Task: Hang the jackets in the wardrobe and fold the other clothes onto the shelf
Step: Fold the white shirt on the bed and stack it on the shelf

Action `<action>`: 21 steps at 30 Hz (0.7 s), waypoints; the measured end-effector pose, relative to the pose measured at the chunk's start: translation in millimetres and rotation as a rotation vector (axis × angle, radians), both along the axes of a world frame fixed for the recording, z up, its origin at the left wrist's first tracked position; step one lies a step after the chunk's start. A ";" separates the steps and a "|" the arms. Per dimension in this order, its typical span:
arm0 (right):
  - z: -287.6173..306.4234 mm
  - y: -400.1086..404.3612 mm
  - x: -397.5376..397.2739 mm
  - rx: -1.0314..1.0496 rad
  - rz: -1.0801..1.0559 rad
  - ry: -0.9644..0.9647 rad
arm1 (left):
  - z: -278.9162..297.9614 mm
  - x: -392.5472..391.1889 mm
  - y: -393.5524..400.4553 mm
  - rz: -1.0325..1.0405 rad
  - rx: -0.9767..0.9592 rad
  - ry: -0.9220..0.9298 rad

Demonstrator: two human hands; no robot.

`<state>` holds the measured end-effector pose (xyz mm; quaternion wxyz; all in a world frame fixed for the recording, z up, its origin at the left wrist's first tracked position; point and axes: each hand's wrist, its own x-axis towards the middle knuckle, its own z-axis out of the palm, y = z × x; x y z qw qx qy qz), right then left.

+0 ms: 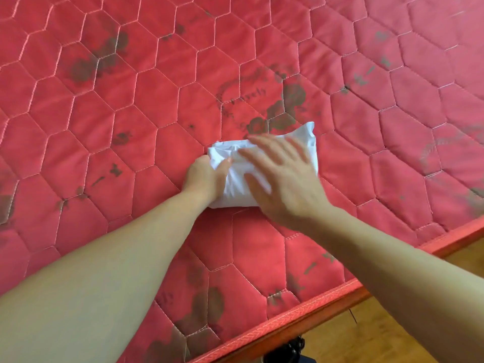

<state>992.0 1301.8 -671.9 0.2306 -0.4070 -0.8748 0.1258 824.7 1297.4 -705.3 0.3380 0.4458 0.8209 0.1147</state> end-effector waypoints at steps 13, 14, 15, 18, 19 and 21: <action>-54.6 30.4 17.7 -0.245 -0.157 -0.413 | -11.3 24.5 -19.3 0.165 0.337 0.081; -55.7 30.7 16.1 -0.272 -0.214 -0.362 | -13.9 25.5 -18.8 0.214 0.292 0.085; -57.0 30.9 14.3 -0.316 -0.275 -0.309 | -13.1 25.9 -17.7 0.245 0.261 0.086; -59.2 32.9 14.0 -0.386 -0.408 -0.213 | -5.4 25.7 -13.6 0.310 0.242 -0.063; -58.3 33.2 14.4 -0.389 -0.438 -0.207 | -2.9 24.1 -13.5 0.326 0.223 -0.111; -54.8 33.6 15.2 -0.401 -0.498 -0.232 | 0.5 20.3 -14.3 0.347 0.162 -0.150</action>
